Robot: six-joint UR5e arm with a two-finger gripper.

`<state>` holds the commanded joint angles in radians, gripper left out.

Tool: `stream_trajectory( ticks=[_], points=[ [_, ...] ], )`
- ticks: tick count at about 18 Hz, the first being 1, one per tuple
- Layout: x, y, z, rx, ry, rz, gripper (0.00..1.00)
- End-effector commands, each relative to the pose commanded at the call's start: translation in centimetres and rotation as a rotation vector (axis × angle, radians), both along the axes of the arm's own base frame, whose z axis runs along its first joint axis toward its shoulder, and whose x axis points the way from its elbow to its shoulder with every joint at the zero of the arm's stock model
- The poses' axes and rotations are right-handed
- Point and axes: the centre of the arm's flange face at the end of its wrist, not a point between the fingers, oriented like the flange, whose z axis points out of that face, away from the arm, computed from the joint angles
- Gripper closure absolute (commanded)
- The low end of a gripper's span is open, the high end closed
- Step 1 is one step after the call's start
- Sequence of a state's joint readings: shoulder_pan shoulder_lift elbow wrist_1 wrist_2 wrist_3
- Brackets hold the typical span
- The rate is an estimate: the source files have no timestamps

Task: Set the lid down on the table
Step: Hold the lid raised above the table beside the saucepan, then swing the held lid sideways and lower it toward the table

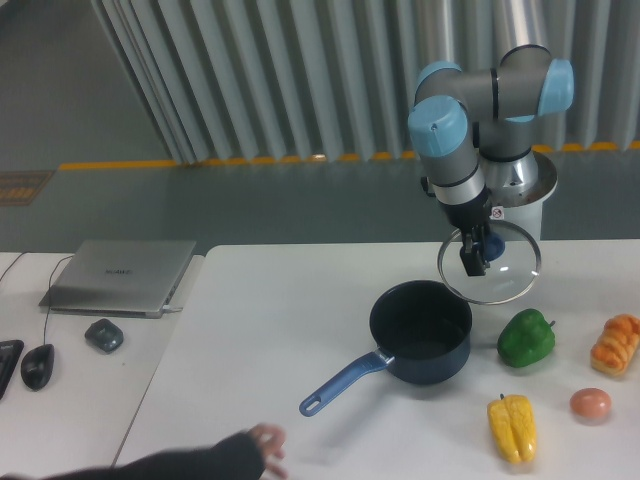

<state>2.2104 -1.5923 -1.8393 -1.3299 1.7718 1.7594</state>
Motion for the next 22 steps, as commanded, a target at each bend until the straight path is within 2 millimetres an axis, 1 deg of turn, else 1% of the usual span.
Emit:
stream_trajectory(
  ticks=[3,5,8,11,13,14,15,16,18,22],
  points=[
    [0.0,-0.3,0.3,-0.004,-0.002,-0.04,0.55],
    [-0.5,-1.0,0.6,-0.002,-0.003,-0.049,0.55],
    [-0.7,-1.5,1.3,-0.001,-0.002,-0.07,0.55],
    [-0.4,-1.5,1.3,-0.014,0.001,-0.086,0.55],
    [0.2,-1.6,0.5,-0.028,-0.006,-0.087,0.55],
    [0.8,-1.7,-0.2,-0.042,-0.008,-0.094,0.55],
    [1.7,-1.4,-0.5,-0.054,-0.001,-0.11,0.55],
    [2.1,-1.0,-0.8,-0.06,0.006,-0.105,0.55],
    [2.4,-0.6,-1.6,-0.064,0.008,-0.061,0.55],
    [3.5,1.0,-2.7,-0.062,0.021,-0.015,0.55]
  ],
)
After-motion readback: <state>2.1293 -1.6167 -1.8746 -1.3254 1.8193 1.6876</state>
